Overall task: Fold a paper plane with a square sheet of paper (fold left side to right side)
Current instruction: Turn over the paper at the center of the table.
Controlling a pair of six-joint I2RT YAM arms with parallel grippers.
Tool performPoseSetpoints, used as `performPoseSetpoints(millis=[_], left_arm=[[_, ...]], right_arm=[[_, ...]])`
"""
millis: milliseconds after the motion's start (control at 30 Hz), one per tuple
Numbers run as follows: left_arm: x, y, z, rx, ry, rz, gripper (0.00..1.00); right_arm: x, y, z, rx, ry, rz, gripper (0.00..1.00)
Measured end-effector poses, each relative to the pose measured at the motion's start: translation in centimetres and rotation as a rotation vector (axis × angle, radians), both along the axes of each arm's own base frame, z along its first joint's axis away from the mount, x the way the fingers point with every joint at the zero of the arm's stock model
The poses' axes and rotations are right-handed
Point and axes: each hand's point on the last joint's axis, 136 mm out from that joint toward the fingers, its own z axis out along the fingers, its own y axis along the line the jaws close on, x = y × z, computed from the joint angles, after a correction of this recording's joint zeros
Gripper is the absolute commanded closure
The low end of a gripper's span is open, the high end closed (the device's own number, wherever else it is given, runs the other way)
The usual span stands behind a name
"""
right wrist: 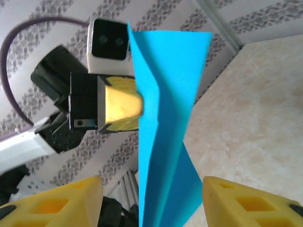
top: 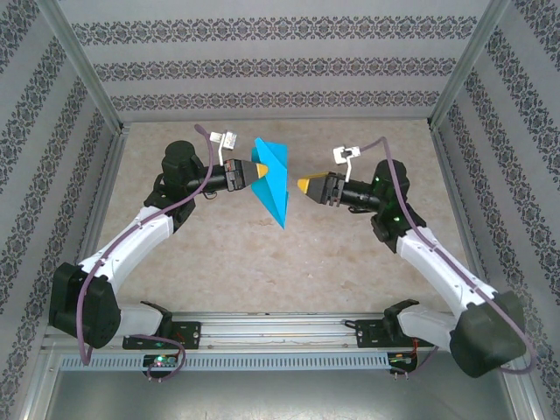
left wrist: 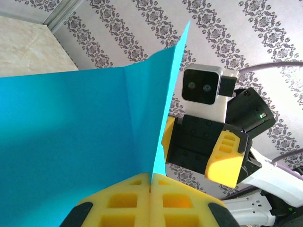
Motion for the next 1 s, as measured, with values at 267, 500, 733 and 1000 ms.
performPoseSetpoints(millis=[267, 500, 733, 1000], left_arm=[[0.0, 0.0, 0.0, 0.000, 0.000, 0.001, 0.99], [0.0, 0.0, 0.0, -0.001, -0.001, 0.000, 0.99], [-0.3, -0.4, 0.0, -0.001, -0.001, -0.013, 0.99], [-0.2, -0.5, -0.1, 0.000, 0.003, -0.013, 0.94]], right_arm=[[-1.4, 0.8, -3.4, -0.029, 0.124, 0.008, 0.09], [-1.9, 3.4, -4.8, -0.042, 0.187, 0.081, 0.16], [-1.0, 4.7, -2.6, -0.014, 0.157, 0.106, 0.45], [-0.4, 4.2, -1.4, 0.001, 0.124, 0.094, 0.78]])
